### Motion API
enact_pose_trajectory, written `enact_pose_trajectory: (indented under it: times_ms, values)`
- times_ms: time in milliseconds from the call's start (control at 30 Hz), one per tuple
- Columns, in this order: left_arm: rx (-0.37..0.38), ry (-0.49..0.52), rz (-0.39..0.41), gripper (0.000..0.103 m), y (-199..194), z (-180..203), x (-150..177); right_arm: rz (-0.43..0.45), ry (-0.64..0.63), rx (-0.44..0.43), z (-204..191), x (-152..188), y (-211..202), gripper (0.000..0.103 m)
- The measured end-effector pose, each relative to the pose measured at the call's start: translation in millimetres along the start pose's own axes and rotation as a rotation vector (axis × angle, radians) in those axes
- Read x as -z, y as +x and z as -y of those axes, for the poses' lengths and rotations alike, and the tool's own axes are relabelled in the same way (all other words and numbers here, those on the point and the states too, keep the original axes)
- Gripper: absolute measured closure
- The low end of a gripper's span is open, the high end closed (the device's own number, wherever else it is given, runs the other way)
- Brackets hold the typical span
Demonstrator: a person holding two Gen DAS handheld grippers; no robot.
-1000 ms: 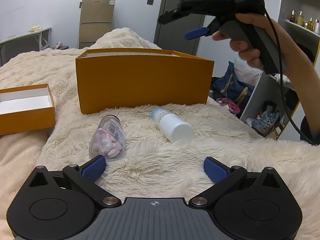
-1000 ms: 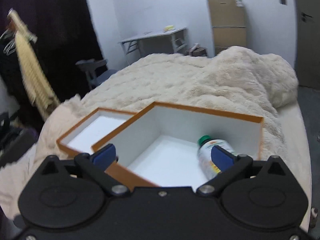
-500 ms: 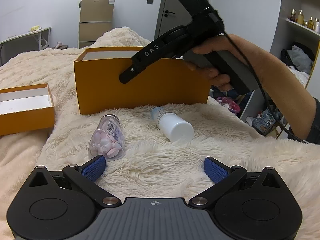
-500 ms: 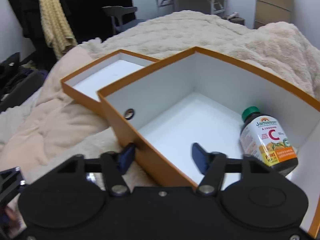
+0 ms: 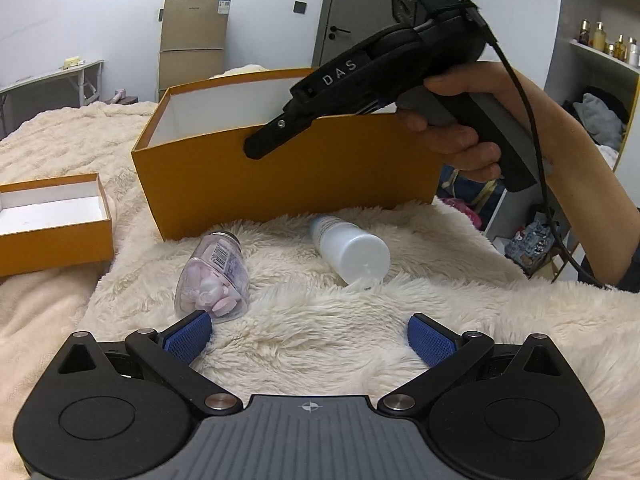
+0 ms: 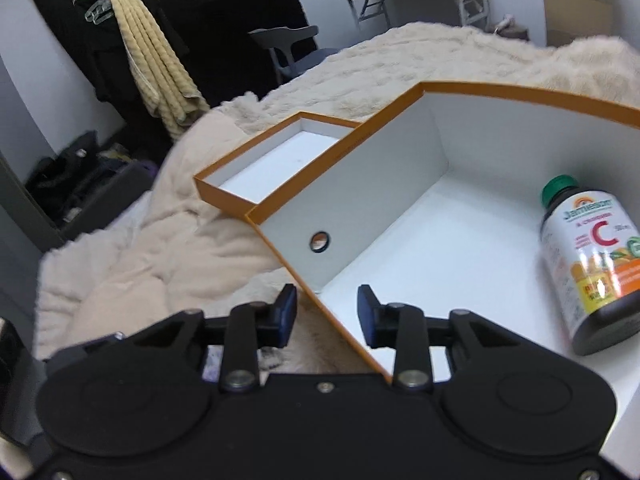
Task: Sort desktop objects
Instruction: 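Grasp the white spray bottle with the right tool while the left tool grasps the pink tablet jar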
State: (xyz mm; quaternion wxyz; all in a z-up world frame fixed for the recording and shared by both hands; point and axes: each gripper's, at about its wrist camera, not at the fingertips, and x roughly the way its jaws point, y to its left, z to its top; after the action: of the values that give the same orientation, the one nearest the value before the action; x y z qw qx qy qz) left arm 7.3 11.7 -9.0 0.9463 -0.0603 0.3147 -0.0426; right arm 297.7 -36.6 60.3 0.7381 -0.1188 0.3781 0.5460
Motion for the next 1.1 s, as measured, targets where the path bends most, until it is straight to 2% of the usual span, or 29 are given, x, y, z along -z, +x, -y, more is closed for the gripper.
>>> enact_pose_trajectory:
  times_ms: [133, 167, 233, 267, 333, 367, 433, 533, 633, 767, 867, 967, 1100]
  values:
    - [-0.001, 0.002, 0.0, 0.0, 0.2, 0.8, -0.8, 0.029, -0.011, 0.007, -3.8, 7.5, -18.9, 0.058]
    - [0.0, -0.001, -0.001, 0.0, 0.8, -0.3, -0.9, 0.048, -0.016, 0.014, -5.3, 9.6, -27.0, 0.052]
    - [0.001, -0.008, 0.001, 0.0, 1.6, -2.2, -1.1, 0.125, -0.023, 0.012, -12.2, 17.1, -52.2, 0.05]
    - [0.001, -0.01, 0.002, 0.0, 1.1, -2.6, -1.2, 0.167, -0.021, -0.01, -15.5, 22.2, -67.8, 0.044]
    - [-0.007, -0.014, 0.016, 0.0, -1.3, -3.3, -2.2, 0.246, -0.017, -0.031, -22.1, 33.4, -94.6, 0.022]
    - [-0.01, -0.013, 0.02, 0.0, -2.7, -1.9, -2.8, 0.287, -0.013, -0.029, -25.5, 40.1, -106.4, 0.0]
    - [-0.012, -0.017, 0.025, 0.0, -3.4, -1.9, -2.8, 0.383, 0.006, 0.015, -33.5, 59.4, -128.9, 0.0]
    - [-0.014, -0.022, 0.027, 0.0, -4.5, -1.7, -3.8, 0.447, 0.041, 0.096, -38.0, 89.0, -137.7, 0.0]
    - [-0.016, -0.024, 0.025, 0.0, -5.4, -1.2, -4.4, 0.407, 0.033, 0.126, -36.1, 114.9, -131.8, 0.0]
    - [-0.016, -0.037, 0.026, 0.0, -5.9, -2.8, -4.8, 0.288, 0.088, 0.095, -26.2, 141.8, -107.7, 0.0]
    - [-0.016, -0.053, 0.037, 0.0, -7.9, -5.1, -4.6, 0.252, 0.114, 0.086, -25.4, 157.3, -94.0, 0.0]
    - [-0.031, -0.081, 0.084, 0.0, -16.3, -9.7, -3.6, 0.221, 0.183, 0.075, -18.0, 170.5, -79.7, 0.0]
    - [-0.058, -0.168, 0.156, 0.0, -29.3, -26.2, -2.7, 0.231, 0.284, 0.037, -0.5, 174.0, -72.2, 0.0]
